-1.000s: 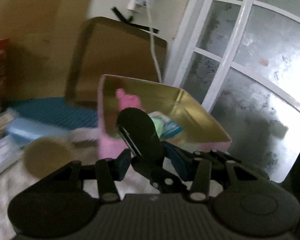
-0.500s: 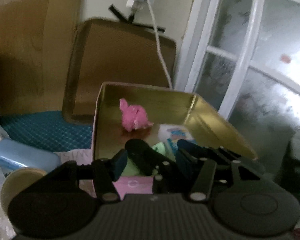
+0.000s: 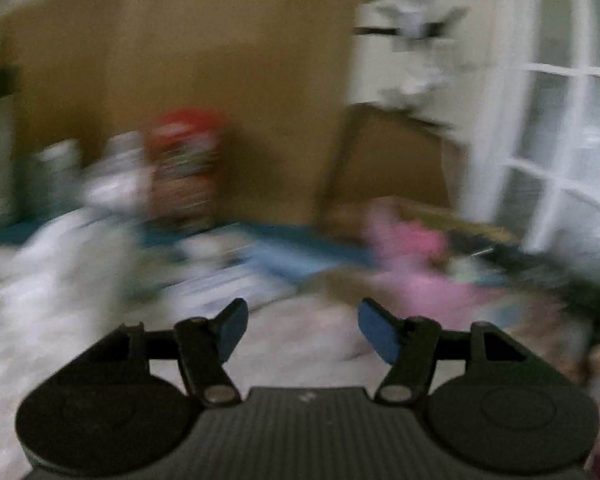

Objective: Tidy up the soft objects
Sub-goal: 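Carry the black case into the tin box and release it, then move the left tool to the teal pineapple box and grasp it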

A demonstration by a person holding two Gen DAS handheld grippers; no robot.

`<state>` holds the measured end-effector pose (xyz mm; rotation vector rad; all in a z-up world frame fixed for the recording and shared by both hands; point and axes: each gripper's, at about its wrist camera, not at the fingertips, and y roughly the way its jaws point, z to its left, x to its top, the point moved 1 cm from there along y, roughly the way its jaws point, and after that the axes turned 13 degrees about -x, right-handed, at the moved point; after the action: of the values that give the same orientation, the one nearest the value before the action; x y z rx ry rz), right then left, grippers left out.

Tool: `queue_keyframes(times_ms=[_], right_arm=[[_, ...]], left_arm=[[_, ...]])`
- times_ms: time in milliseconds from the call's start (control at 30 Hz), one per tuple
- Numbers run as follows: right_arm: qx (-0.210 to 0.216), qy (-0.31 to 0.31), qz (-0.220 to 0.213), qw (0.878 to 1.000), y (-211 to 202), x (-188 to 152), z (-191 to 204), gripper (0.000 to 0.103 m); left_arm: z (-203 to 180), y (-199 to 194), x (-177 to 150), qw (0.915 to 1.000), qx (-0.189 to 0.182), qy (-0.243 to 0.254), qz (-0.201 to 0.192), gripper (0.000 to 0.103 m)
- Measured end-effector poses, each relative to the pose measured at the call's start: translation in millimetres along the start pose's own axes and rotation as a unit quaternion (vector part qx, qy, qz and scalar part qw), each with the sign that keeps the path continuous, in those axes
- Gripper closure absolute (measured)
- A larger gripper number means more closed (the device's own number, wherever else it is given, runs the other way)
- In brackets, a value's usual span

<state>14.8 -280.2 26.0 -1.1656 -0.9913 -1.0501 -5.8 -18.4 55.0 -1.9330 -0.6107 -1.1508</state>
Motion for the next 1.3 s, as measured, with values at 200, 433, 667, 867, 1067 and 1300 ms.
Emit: queue_keyframes(times_ms=[200,433,667,867,1067,1300], right_arm=[[0.085,-0.045,0.086,0.992,50,-7,96,0.045],[0.066,-0.079,0.171,0.980,141,-26,175,0.047],[0.062,-0.120,0.202,0.970,182,-42,215,0.047],[0.059,-0.127,0.214,0.967,199,-50,227,0.048],[0.064,-0.121,0.220,0.966,184,-45,221,0.056],[0.127,-0.149,0.213,0.957,101,-55,200,0.057]], left_arm=[[91,-29,-37,0.9881,0.151,-0.017,0.021,0.040],[141,-35,-50,0.9869,0.144,-0.071,0.009,0.040],[150,-40,-55,0.9879,0.118,-0.100,0.008,0.040],[145,-35,-56,0.9887,0.124,-0.083,0.019,0.040],[148,-35,-55,0.9889,0.121,-0.084,0.019,0.040],[151,-36,-55,0.9889,0.118,-0.089,0.016,0.040]])
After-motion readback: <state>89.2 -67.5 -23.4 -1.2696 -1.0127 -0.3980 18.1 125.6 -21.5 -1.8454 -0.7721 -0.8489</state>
